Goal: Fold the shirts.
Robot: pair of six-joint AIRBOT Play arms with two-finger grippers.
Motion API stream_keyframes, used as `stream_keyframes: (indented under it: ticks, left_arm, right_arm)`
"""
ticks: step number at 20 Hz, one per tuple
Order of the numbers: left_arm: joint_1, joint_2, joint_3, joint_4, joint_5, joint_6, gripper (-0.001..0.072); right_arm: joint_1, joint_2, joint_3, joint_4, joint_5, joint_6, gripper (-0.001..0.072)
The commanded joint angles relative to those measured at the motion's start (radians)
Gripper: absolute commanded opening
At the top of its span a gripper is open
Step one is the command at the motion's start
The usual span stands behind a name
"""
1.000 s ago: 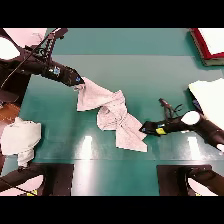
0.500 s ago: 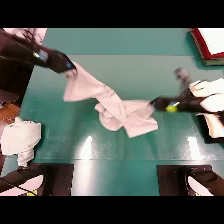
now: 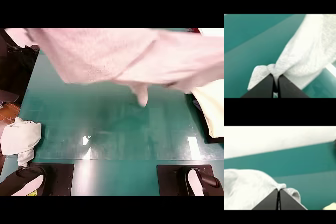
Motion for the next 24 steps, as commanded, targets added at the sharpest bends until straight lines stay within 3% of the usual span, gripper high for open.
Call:
stream_keyframes:
  ticks: [1,4,7,10,12,14,17,19,24]
  left_arm:
    - [0.000,0.118,0.019,-0.002,0.041,-0.039,0.0029]
    - [0.000,0.163,0.019,-0.027,0.074,-0.078,0.0029]
    - [0.000,0.150,-0.064,-0.005,-0.012,-0.093,0.0029]
    - [0.000,0.114,-0.327,0.036,-0.039,-0.100,0.0029]
    - [0.000,0.075,-0.549,0.036,-0.029,-0.098,0.0029]
    - [0.000,0.019,-0.789,0.045,0.067,-0.060,0.0029]
    - [0.000,-0.105,-0.988,0.127,0.269,-0.014,0.0029]
    - [0.000,-0.216,-0.979,0.190,0.330,-0.014,0.0029]
    - [0.000,-0.396,-0.872,0.211,0.445,-0.014,0.0032]
  right_arm:
    - [-0.183,0.029,0.180,0.002,0.076,-0.047,0.0009]
    - [-0.255,-0.050,0.360,0.010,0.168,-0.058,0.0009]
    - [-0.261,-0.185,0.497,0.130,0.275,-0.059,0.0008]
    - [-0.245,-0.340,0.529,0.311,0.388,-0.004,0.0008]
    - [-0.156,-0.442,0.491,0.300,0.451,0.051,0.0008]
    - [0.002,-0.530,0.397,0.198,0.469,0.057,0.0008]
    - [0.259,-0.658,0.212,0.001,0.401,0.055,0.0008]
    - [0.367,-0.742,0.113,-0.063,0.283,0.056,0.0008]
    - [0.463,-0.912,0.034,-0.053,0.093,0.056,0.0008]
